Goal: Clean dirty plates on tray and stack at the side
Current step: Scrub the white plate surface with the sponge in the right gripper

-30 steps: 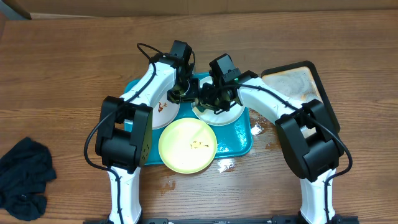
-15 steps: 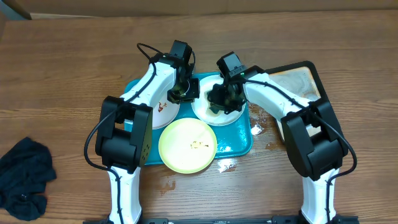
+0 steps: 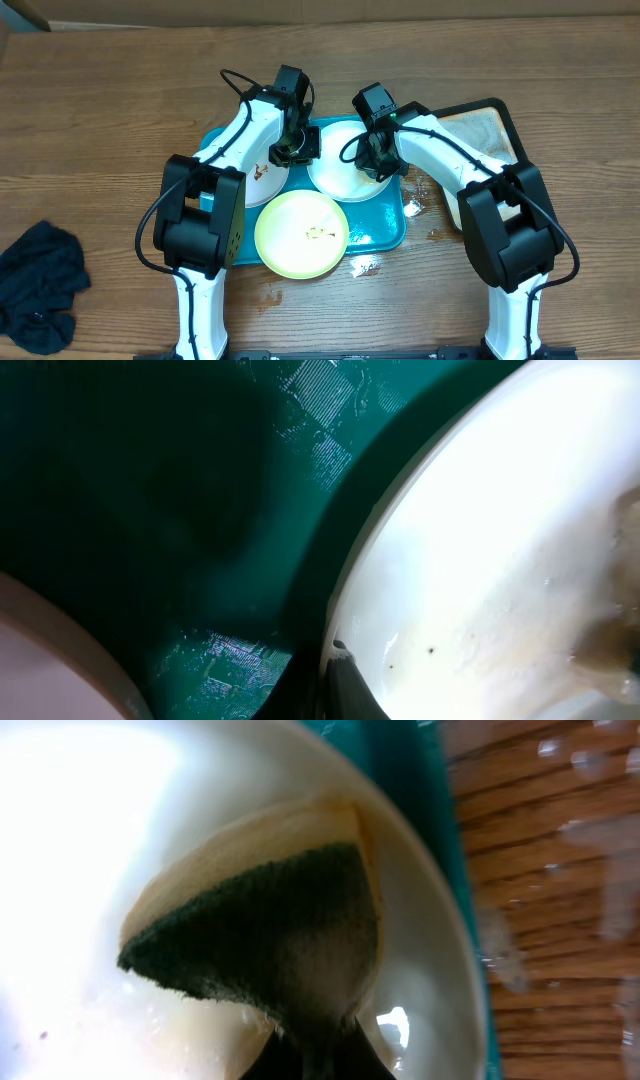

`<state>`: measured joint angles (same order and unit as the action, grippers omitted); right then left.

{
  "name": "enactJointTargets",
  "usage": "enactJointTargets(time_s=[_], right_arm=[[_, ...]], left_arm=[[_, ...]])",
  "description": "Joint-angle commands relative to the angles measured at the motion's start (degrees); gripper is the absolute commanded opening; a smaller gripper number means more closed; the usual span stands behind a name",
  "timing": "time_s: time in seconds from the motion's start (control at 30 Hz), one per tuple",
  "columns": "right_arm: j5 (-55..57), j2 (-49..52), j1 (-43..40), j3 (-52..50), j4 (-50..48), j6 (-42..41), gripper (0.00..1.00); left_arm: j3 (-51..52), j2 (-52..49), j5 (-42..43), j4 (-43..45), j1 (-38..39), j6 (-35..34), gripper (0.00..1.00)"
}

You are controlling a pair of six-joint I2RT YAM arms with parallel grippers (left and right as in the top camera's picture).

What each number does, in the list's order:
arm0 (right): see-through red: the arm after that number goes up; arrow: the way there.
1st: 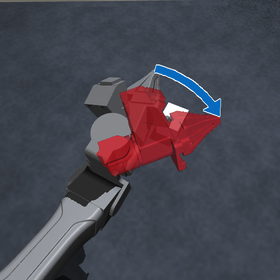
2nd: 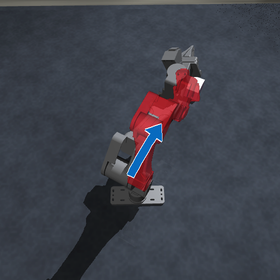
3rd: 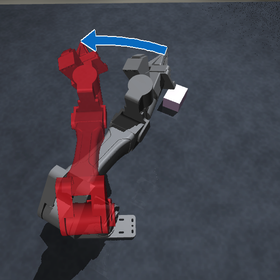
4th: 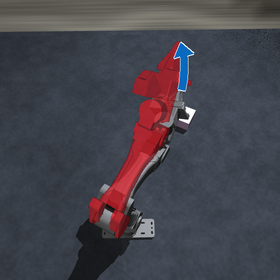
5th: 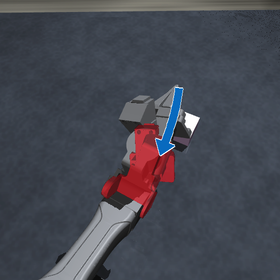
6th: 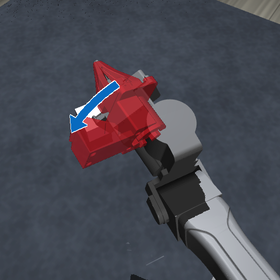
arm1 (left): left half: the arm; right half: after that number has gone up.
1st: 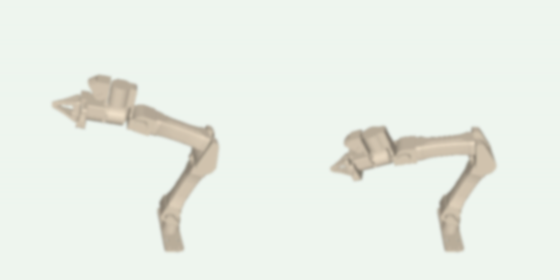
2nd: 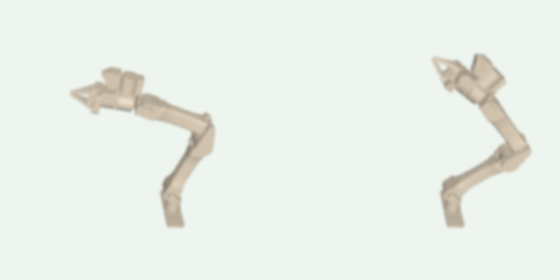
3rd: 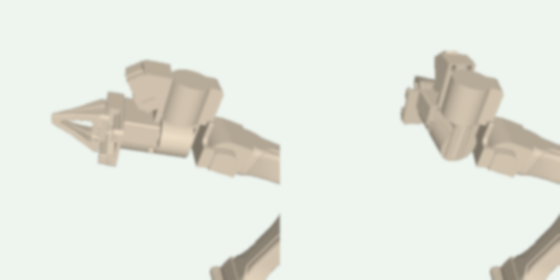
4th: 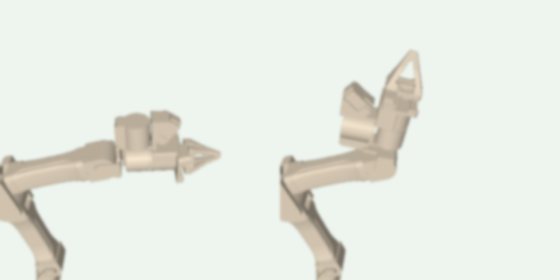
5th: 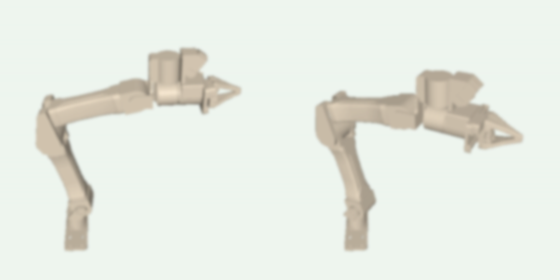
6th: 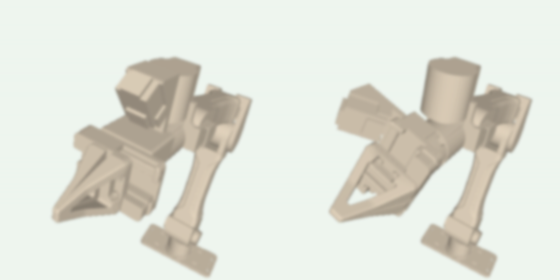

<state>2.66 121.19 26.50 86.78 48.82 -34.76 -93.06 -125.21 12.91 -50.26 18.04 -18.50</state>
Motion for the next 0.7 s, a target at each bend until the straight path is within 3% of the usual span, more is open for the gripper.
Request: enactJointTargets(time_s=[0.0, 0.23, 0.57, 0.67], right_arm=[[7.82, 1.22, -1.18, -0.76, 0.17, -3.61, 0.04], [10.58, 1.20, -1.18, 0.44, 1.29, -8.94, 0.04], [9.88, 1.20, -1.18, 11.02, 6.21, -5.03, 0.04], [4.22, 1.20, -1.07, 15.78, 6.47, -0.33, 0.04]], left_arm=[[-0.83, -0.74, -0.92, -0.72, 0.74, -1.03, 0.04], [-0.81, -0.74, -0.90, -1.01, 0.74, -1.25, 0.04], [-0.81, -0.74, -1.07, -1.90, 0.74, -1.20, 0.04], [-0.81, -0.74, -1.07, -2.12, 0.74, -1.22, 0.04]])
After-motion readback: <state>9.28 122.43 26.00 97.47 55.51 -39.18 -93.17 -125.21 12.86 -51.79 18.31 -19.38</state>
